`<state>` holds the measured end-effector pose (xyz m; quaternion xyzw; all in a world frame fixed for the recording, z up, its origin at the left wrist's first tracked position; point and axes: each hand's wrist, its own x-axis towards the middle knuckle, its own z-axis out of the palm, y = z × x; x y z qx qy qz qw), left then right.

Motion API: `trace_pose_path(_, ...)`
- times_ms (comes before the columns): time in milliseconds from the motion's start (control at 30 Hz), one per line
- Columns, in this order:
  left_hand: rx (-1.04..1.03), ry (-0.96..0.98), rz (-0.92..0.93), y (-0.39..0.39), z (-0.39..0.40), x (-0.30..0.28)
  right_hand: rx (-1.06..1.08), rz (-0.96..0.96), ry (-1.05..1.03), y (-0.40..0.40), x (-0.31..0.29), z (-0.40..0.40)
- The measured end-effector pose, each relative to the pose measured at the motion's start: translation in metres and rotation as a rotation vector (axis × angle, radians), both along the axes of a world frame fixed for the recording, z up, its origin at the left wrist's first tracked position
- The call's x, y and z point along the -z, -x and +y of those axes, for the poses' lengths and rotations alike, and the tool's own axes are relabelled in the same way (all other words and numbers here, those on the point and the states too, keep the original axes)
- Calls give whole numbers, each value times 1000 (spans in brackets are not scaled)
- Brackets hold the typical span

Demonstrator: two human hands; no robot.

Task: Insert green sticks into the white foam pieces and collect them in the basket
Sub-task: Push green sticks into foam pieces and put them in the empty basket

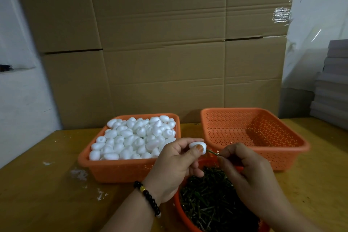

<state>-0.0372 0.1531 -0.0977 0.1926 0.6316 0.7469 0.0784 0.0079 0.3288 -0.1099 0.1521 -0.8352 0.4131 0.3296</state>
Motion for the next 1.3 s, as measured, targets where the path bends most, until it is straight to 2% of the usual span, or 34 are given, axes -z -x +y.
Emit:
trace_pose_path(300, 76, -89, -109, 1, -3, -2, 25, 39, -42, 2, 2, 3)
trace_pose_path(467, 76, -82, -135, -1, -1, -4, 53, 134, -185, 2, 3, 4)
trace_pose_path(667, 97, -49, -161, -3, 1, -3, 67, 218, -265, -1, 3, 3)
trace_pose_path(1300, 101, -29, -149, -7, 6, 0, 111, 149, -337, -5, 1, -1)
